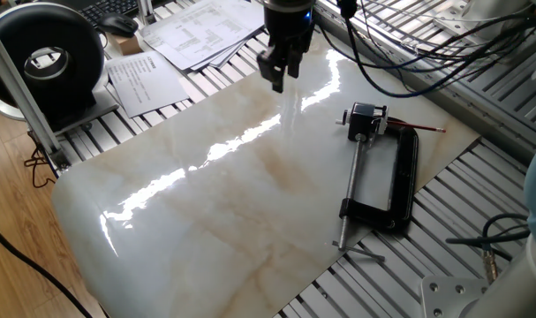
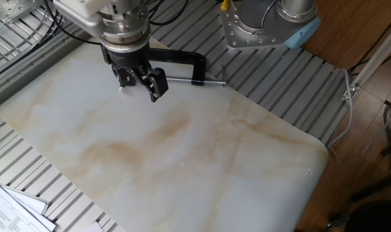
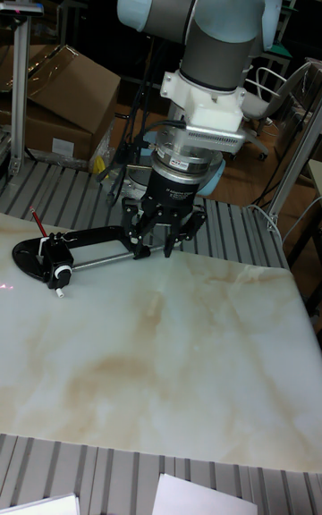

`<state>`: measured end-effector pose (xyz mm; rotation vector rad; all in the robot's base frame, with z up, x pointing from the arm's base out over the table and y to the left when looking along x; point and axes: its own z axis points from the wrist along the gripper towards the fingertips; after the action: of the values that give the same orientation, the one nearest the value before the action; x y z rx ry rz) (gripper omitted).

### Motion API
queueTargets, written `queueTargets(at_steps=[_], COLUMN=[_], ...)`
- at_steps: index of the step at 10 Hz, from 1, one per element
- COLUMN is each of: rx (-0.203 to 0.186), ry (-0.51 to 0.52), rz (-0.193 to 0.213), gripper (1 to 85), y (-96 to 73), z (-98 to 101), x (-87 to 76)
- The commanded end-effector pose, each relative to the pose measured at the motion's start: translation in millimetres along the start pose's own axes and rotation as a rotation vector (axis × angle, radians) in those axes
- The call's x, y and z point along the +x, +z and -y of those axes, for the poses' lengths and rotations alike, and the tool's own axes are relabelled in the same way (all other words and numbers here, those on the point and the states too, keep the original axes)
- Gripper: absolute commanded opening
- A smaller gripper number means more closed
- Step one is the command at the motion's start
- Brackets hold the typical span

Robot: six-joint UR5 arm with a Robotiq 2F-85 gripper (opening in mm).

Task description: Sharpen the pencil with a pencil sharpener

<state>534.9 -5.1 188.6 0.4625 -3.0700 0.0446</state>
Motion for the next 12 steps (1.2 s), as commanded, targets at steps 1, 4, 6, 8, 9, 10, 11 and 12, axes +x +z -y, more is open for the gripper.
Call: queueTargets(at_steps=[1,4,6,8,9,10,11,12], rx=[0.008,-0.012,-0.074,-0.102,-0.098,-0.108,-0.100,-0.129], ry=[-0.134,-0.172,-0.093,-0.015,-0.035,-0.040,-0.044,-0.038], rz=[-0.022,0.071,0.085,0.085,0.087,0.106,0.120,0.120], gripper=[32.3,32.0,32.0,32.0,32.0,32.0,32.0,32.3], y=[-0.9,-2.6,-3.4,-0.2,2.1,6.5,11.7,15.7], z=[1.8,-1.0,-16.3,-21.3,-17.9,-18.0,-15.2,-23.1], x=[5.6,-17.3,-19.7,-15.9,-9.5,-9.7,-11.4,-11.7])
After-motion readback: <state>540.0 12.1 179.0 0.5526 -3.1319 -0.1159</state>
